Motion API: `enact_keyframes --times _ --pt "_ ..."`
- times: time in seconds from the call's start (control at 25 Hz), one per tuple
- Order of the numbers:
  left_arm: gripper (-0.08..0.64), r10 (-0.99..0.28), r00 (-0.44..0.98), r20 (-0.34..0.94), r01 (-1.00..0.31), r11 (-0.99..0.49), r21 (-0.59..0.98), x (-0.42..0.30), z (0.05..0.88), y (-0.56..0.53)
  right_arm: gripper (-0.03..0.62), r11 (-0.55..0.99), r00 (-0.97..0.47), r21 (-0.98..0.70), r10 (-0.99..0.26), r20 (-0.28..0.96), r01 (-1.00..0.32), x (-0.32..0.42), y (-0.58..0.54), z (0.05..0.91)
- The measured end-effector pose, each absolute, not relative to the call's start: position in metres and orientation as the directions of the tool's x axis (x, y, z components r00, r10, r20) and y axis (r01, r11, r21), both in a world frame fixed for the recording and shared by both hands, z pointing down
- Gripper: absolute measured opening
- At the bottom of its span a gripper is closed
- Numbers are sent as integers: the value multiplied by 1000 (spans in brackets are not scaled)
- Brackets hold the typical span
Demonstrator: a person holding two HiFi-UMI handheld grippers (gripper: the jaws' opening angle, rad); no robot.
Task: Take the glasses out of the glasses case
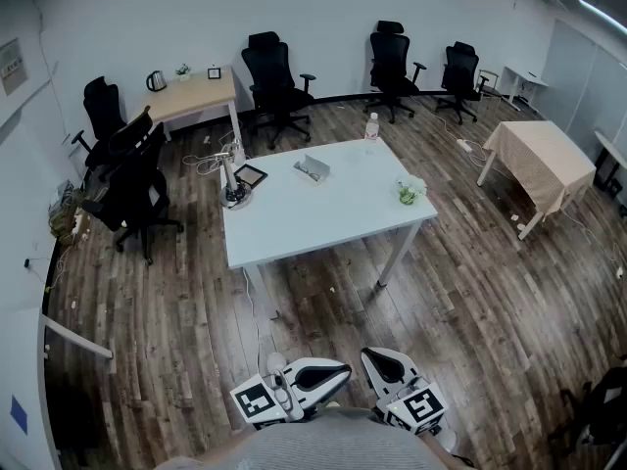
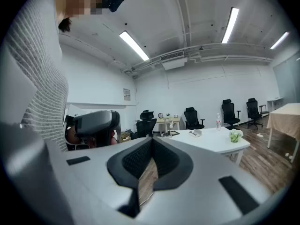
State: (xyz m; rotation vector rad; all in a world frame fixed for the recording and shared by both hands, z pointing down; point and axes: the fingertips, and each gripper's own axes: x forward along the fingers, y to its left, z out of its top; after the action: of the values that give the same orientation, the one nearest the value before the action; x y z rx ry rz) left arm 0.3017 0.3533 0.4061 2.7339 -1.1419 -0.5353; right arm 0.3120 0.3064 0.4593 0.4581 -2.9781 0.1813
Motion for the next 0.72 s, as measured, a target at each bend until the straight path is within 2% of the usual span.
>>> enact_keyframes --times 0.44,0.6,0.72 --pt "14 -690 676 -259 -637 -724 264 306 409 342 14 940 -943 -119 -304 137 -320 315 296 463" --pt "14 -673 696 -252 -617 -739 272 312 412 334 16 937 -956 -195 -281 79 -291 318 295 462" --pt "14 -663 709 -240 -608 -747 269 314 412 329 17 926 -954 -234 -275 117 -295 317 289 474"
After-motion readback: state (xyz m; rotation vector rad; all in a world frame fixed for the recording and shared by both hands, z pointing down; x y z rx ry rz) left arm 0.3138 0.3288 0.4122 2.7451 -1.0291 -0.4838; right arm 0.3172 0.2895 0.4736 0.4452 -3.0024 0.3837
